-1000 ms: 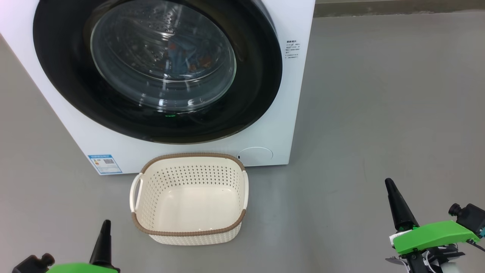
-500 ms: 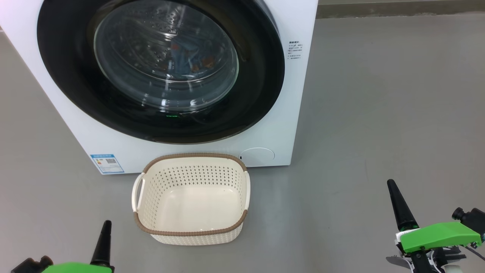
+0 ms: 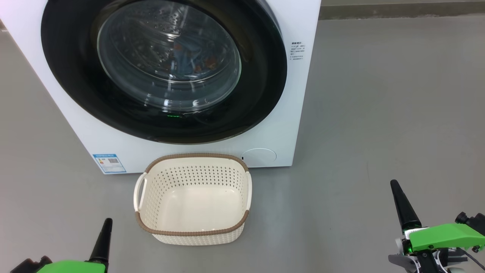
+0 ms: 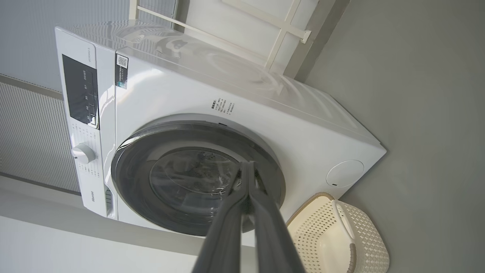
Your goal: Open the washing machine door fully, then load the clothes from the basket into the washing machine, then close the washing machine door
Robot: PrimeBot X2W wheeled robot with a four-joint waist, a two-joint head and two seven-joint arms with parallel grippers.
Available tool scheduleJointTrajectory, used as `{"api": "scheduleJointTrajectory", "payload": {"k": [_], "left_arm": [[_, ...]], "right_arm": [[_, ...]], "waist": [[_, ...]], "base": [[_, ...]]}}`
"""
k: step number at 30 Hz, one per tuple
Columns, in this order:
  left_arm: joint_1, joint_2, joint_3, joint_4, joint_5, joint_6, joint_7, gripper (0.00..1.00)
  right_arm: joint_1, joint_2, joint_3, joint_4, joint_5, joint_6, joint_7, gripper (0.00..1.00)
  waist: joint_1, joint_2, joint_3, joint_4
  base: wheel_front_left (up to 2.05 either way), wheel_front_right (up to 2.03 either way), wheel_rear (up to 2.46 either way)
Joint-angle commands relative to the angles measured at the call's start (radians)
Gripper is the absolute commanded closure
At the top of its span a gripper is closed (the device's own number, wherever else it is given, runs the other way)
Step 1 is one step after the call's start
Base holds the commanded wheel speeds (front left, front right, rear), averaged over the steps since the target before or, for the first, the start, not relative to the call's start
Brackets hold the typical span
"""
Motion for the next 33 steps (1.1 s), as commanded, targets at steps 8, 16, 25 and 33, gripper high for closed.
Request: {"api": "scheduleJointTrajectory", "payload": {"k": [8, 16, 25, 33], "left_arm": [[-0.054, 0.009, 0.041, -0.014, -0.083, -0.004, 0.027, 1.00], [-0.061, 0.007, 0.052, -0.009, -0.155, -0.005, 0.051, 1.00], [-0.069, 0.004, 0.064, -0.003, -0.237, -0.006, 0.077, 1.00], [-0.072, 0.002, 0.068, -0.001, -0.265, -0.006, 0.087, 1.00]], "right_arm": [[-0.003, 0.006, -0.003, -0.025, 0.098, 0.000, 0.028, 1.00], [0.000, 0.014, -0.016, -0.025, 0.182, -0.001, 0.051, 1.00], [0.003, 0.023, -0.030, -0.025, 0.276, -0.001, 0.077, 1.00], [0.004, 0.026, -0.036, -0.025, 0.308, -0.001, 0.087, 1.00]], "waist": [[0.0000, -0.0001, -0.002, 0.004], [0.0000, -0.0001, -0.004, 0.009], [0.0000, -0.0001, -0.006, 0.013], [0.0000, -0.0001, -0.007, 0.015]], "base": [[0.00, 0.00, 0.00], [0.00, 0.00, 0.00], [0.00, 0.00, 0.00], [0.00, 0.00, 0.00]]}}
